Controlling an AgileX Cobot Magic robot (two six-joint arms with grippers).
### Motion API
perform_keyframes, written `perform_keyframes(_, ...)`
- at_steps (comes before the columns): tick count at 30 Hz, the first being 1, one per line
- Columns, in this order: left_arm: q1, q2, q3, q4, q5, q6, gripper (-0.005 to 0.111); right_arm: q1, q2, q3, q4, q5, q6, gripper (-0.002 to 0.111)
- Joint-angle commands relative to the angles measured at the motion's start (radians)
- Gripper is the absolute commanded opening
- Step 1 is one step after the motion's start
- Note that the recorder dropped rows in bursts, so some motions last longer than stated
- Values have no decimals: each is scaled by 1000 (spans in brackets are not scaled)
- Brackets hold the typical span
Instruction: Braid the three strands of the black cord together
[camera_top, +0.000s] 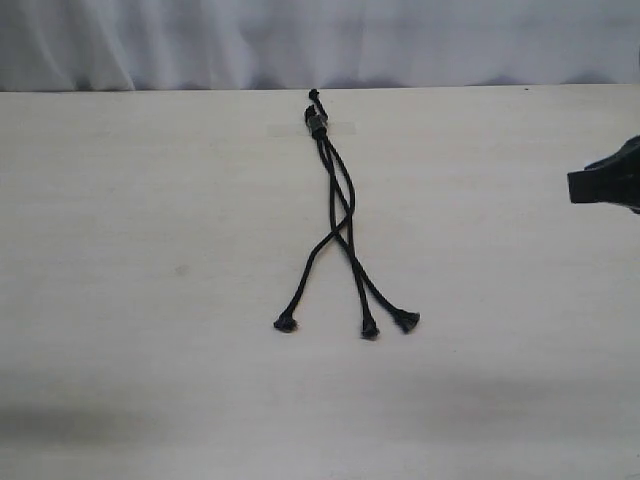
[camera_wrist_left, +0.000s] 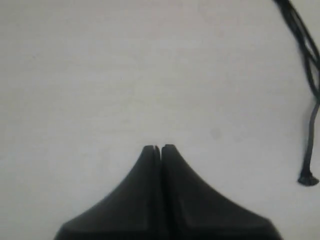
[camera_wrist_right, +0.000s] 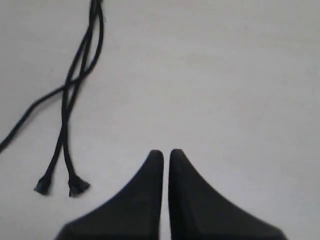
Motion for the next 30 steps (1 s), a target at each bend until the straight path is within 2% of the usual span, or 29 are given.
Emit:
perform_keyframes(1,4,-236,138,34,-194,5,0,51,-165,141,-29,-259,-81,4)
perform_keyframes(4,4,-313,167,38,-211,5,0,67,-231,207,-16,-355,-76,4)
perform_keyframes(9,4,-384,167,48,-195,5,0,67,-328,240,27,-350,-73,4)
perform_keyframes(22,1,-412,173,54,-204,3,0,67,-487,273,27,-360,-73,4)
perform_keyframes(30,1,-607,357,59,-315,3,0,67,-698,480,27,-360,-73,4)
